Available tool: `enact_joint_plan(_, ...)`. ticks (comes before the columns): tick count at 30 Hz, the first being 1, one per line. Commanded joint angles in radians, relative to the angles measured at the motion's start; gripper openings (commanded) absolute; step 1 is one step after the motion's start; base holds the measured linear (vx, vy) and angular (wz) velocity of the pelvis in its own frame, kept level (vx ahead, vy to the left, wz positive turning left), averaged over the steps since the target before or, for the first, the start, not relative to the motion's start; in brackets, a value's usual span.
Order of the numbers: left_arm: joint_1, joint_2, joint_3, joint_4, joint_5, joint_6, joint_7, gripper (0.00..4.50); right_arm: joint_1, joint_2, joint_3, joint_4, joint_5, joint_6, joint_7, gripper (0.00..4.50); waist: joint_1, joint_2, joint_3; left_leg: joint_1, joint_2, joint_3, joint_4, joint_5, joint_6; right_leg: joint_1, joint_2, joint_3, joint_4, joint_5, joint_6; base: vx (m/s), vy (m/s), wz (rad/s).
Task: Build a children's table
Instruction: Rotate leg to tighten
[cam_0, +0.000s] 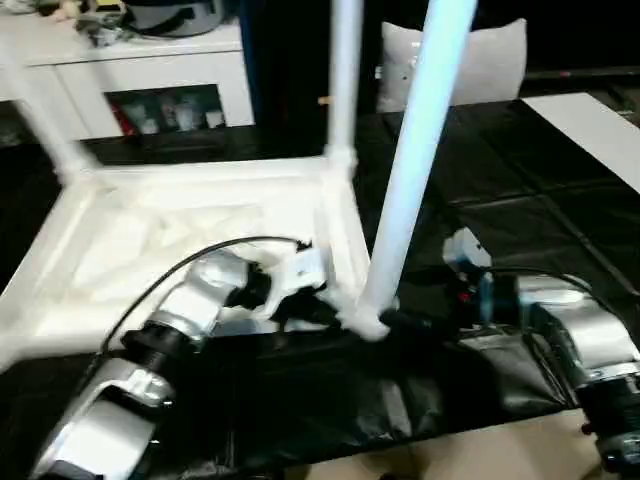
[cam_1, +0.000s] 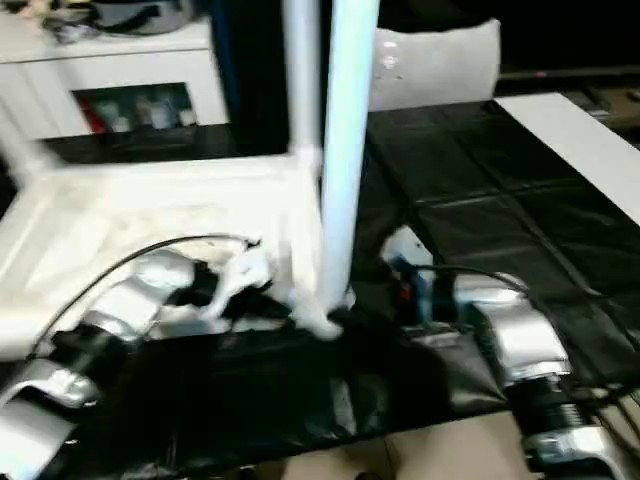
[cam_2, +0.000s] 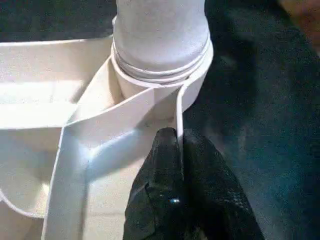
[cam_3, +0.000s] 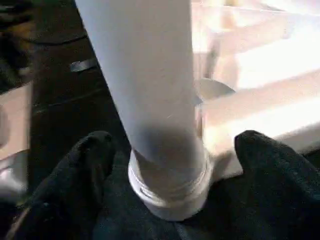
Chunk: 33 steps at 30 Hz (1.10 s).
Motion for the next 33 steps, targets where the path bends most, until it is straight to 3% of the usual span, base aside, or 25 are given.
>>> enact_joint_plan(1,-0.009,-0.006,-0.035,-0.05,0.0,-0.024,-0.056,0.0,-0.004,-0.01,0.008,-0.019,0.026,0.012,0.03,3.86,-0.006,-0.006,-0.072,0.029,0.065,-0.023,-0.08,-0.322,0.032,0.047,-0.07,0.051,-0.074,-0.385,-0.187,0.0,0.0,0.0)
enact_joint_plan(2,-0.006,-0.005,-0.04,-0.06,-0.004,-0.023,-0.069,0.0,-0.005,-0.01,0.012,-0.021,0.034,0.025,0.042,3.76,-0.006,-0.002,-0.071,0.031,0.066,-0.023,-0.08,-0.33,0.027,0.045,-0.069,0.051,-0.074,-0.375,-0.194,0.0,0.0,0.0)
enact_joint_plan(7,-0.009,-0.01,-0.046,-0.059,-0.007,-0.034,-0.075,0.0,-0.004,-0.012,0.025,-0.027,0.044,0.041,0.076,3.36,-0.005,-0.005,-0.072,0.026,0.064,-0.024,-0.08,-0.33,0.022,0.05,-0.072,0.051,-0.073,-0.385,-0.192,0.0,0.0,0.0)
enact_joint_plan(8,-0.01,-0.011,-0.046,-0.055,-0.007,-0.038,-0.075,0.0,-0.003,-0.013,0.027,-0.029,0.045,0.043,0.084,3.24,-0.006,-0.01,-0.072,0.026,0.063,-0.023,-0.08,-0.325,0.025,0.05,-0.071,0.05,-0.075,-0.394,-0.187,0.0,0.0,0.0)
enact_joint_plan(18,-0.011,-0.005,-0.044,-0.045,-0.002,-0.047,-0.067,0.0,-0.018,-0.002,0.038,-0.019,0.046,0.048,0.101,2.26,-0.005,-0.012,-0.072,0.026,0.063,-0.023,-0.079,-0.305,0.029,0.047,-0.071,0.05,-0.074,-0.407,-0.179,0.0,0.0,0.0)
enact_joint_plan(22,-0.01,-0.012,-0.032,-0.039,-0.008,-0.032,-0.047,0.0,-0.014,0.002,0.038,-0.031,0.056,0.069,0.098,2.08,-0.004,-0.01,-0.072,0.026,0.063,-0.023,-0.079,-0.301,0.029,0.047,-0.07,0.05,-0.074,-0.406,-0.178,0.0,0.0,0.0)
enact_joint_plan(25,-0.012,-0.041,-0.005,-0.047,-0.025,0.033,0.005,0.0,0.002,0.021,0.016,-0.07,0.069,0.116,0.023,2.05,-0.006,-0.01,-0.07,0.026,0.063,-0.023,-0.08,-0.305,0.025,0.048,-0.07,0.051,-0.076,-0.419,-0.174,0.0,0.0,0.0)
enact_joint_plan(28,-0.019,-0.069,0.015,-0.052,-0.023,0.093,0.071,0.0,0.002,0.057,-0.003,-0.084,0.041,0.135,-0.094,2.04,-0.013,-0.01,-0.067,0.028,0.059,-0.026,-0.08,-0.33,0.011,0.046,-0.071,0.047,-0.082,-0.474,-0.156,0.0,0.0,0.0)
enact_joint_plan(30,-0.038,-0.114,0.031,-0.028,0.001,0.142,0.183,0.0,-0.018,0.132,-0.035,-0.067,0.003,0.165,-0.27,2.03,-0.029,-0.009,-0.063,0.03,0.051,-0.03,-0.078,-0.362,0.0,0.041,-0.07,0.04,-0.098,-0.57,-0.11,0.0,0.0,0.0)
enact_joint_plan(31,-0.045,-0.135,0.042,-0.02,0.006,0.171,0.231,0.0,-0.027,0.16,-0.043,-0.056,-0.018,0.175,-0.335,2.0,-0.035,-0.01,-0.062,0.032,0.049,-0.03,-0.077,-0.366,-0.004,0.038,-0.068,0.038,-0.1,-0.579,-0.106,0.0,0.0,0.0)
enact_joint_plan(32,-0.045,-0.135,0.042,-0.02,0.006,0.171,0.231,0.0,-0.027,0.16,-0.043,-0.056,-0.018,0.175,-0.335,2.0,-0.047,-0.01,-0.06,0.027,0.044,-0.034,-0.078,-0.38,-0.01,0.043,-0.067,0.03,-0.105,-0.607,-0.09,0.0,0.0,0.0)
enact_joint_plan(33,-0.063,-0.177,0.065,-0.001,0.015,0.225,0.326,0.0,-0.044,0.207,-0.048,-0.035,-0.06,0.191,-0.447,1.99,-0.058,-0.011,-0.061,0.023,0.042,-0.037,-0.076,-0.384,-0.015,0.048,-0.067,0.024,-0.105,-0.629,-0.068,0.0,0.0,0.0)
